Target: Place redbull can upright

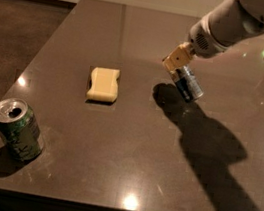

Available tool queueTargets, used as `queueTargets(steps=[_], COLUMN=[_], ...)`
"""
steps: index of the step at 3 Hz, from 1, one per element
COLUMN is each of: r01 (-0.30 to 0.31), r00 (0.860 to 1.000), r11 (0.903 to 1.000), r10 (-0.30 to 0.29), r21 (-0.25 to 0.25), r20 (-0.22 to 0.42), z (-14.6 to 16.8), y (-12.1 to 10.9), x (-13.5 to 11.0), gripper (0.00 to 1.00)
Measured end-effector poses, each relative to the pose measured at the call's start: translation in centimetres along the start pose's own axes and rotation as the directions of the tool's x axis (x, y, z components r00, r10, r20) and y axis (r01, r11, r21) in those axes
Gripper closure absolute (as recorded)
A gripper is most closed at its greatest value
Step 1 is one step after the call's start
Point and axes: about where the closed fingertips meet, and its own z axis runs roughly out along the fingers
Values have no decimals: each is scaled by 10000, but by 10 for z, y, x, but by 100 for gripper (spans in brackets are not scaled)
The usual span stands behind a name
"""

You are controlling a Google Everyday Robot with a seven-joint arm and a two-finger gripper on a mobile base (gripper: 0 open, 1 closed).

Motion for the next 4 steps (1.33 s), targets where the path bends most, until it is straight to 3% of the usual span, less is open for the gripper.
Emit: queueTargets(steps=[1, 2, 4], r01=[530, 1103, 1325], r00=[9773, 9239, 8187], r11=[9985, 9939, 9911], r10=[-490, -1021, -1032], r21=[-142, -12, -110], r20=[2059, 3688, 5648], z=[-2, -10, 0], y=[-11, -19, -33], x=[-22, -44, -64], gripper=[100, 100, 100])
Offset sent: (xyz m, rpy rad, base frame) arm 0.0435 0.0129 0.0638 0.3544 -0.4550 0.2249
